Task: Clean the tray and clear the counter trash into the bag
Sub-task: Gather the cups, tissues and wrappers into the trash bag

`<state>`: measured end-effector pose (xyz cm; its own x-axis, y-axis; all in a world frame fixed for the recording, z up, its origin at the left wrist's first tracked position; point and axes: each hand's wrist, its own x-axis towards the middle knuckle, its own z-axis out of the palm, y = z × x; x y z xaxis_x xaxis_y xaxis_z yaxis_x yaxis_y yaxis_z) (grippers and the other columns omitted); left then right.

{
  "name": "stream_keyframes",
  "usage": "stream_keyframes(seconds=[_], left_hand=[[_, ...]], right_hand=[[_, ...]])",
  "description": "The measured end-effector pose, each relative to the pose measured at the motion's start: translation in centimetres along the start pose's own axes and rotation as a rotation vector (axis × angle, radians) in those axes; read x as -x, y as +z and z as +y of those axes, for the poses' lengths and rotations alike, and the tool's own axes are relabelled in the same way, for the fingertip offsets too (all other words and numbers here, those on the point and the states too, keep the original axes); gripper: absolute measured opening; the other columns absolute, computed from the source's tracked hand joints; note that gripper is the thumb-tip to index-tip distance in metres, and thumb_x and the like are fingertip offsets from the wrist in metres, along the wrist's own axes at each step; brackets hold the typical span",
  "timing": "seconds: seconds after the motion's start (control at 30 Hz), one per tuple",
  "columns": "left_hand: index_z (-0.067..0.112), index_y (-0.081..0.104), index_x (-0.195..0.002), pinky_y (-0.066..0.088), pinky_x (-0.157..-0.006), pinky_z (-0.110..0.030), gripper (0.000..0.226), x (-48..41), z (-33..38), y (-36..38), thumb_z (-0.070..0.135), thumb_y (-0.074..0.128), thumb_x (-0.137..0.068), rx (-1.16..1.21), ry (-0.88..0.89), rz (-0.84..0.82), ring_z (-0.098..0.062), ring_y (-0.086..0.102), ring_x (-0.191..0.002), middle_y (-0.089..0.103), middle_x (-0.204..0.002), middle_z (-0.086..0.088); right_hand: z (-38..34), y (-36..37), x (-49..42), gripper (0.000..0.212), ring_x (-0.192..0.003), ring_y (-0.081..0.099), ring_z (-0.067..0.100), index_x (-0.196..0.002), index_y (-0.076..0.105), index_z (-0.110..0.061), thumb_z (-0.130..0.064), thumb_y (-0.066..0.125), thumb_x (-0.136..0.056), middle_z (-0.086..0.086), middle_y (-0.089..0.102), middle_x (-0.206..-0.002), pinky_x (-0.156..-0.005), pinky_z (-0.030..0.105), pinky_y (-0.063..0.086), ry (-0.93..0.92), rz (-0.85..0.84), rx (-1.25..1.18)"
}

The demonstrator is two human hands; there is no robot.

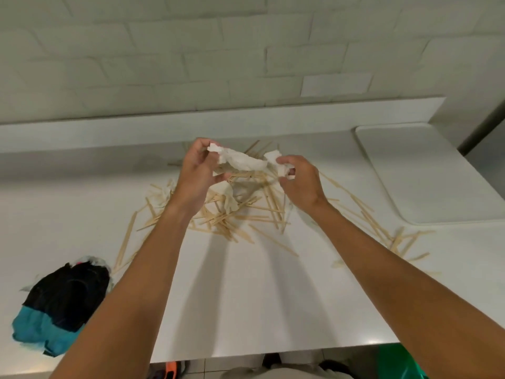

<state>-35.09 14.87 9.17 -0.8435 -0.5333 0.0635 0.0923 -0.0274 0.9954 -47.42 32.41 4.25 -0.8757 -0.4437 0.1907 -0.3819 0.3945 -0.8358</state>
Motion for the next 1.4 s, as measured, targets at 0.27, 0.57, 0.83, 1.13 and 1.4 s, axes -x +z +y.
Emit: stream_keyframes(seconds=[0.27,0.57,0.83,1.13,1.4], left_hand=[[0.015,0.052,-0.097,0.056,-0.078,-0.028,0.017,0.5,-0.1,3.6,-0.002,0.051,-0.097,0.034,0.033,-0.013,-0.016,0.066,-0.083,0.061,-0.09,-0.007],[0.018,0.067,-0.084,0.045,-0.085,-0.028,0.019,2.7,-0.8,12.8,-0.002,0.069,-0.085,0.043,-0.042,-0.196,-0.012,0.057,-0.081,0.063,-0.08,0.004],[0.017,0.07,-0.08,0.053,-0.07,-0.023,0.02,9.4,-2.9,27.2,-0.003,0.067,-0.085,-0.031,-0.096,-0.434,-0.012,0.059,-0.078,0.064,-0.081,0.003],[0.018,0.074,-0.088,0.056,-0.076,-0.024,0.022,22.5,-7.8,42.5,0.0,0.06,-0.09,-0.214,-0.046,-0.747,-0.018,0.069,-0.084,0.071,-0.098,0.001],[0.017,0.069,-0.116,0.05,-0.092,-0.022,0.027,32.9,-16.8,50.9,0.02,0.066,-0.09,-0.474,-0.086,-1.023,-0.009,0.064,-0.104,0.068,-0.117,0.003]], right_hand=[[-0.2,-5.7,0.8,0.016,-0.082,0.068,0.014,-0.088,0.069,-0.019,-0.005,0.071,-0.082,-0.005,0.07,-0.086,-0.072,0.02,0.055,0.079,0.269,-0.282],[4.1,-14.5,7.1,0.014,-0.071,0.063,0.018,-0.079,0.063,-0.023,-0.011,0.069,-0.083,-0.005,0.065,-0.079,-0.069,0.04,0.055,0.111,0.383,-0.339],[10.4,-25.3,17.5,0.009,-0.071,0.062,0.019,-0.089,0.062,-0.016,-0.013,0.069,-0.087,0.005,0.066,-0.088,-0.071,0.035,0.055,0.24,0.456,-0.198],[18.8,-36.3,33.7,0.021,-0.073,0.064,0.023,-0.085,0.054,-0.024,-0.005,0.063,-0.089,0.008,0.062,-0.086,-0.069,0.037,0.053,0.478,0.535,-0.122],[25.0,-40.2,47.9,0.01,-0.086,0.068,0.02,-0.095,0.065,-0.015,-0.01,0.069,-0.088,0.001,0.067,-0.1,-0.074,0.03,0.058,0.793,0.483,-0.032]])
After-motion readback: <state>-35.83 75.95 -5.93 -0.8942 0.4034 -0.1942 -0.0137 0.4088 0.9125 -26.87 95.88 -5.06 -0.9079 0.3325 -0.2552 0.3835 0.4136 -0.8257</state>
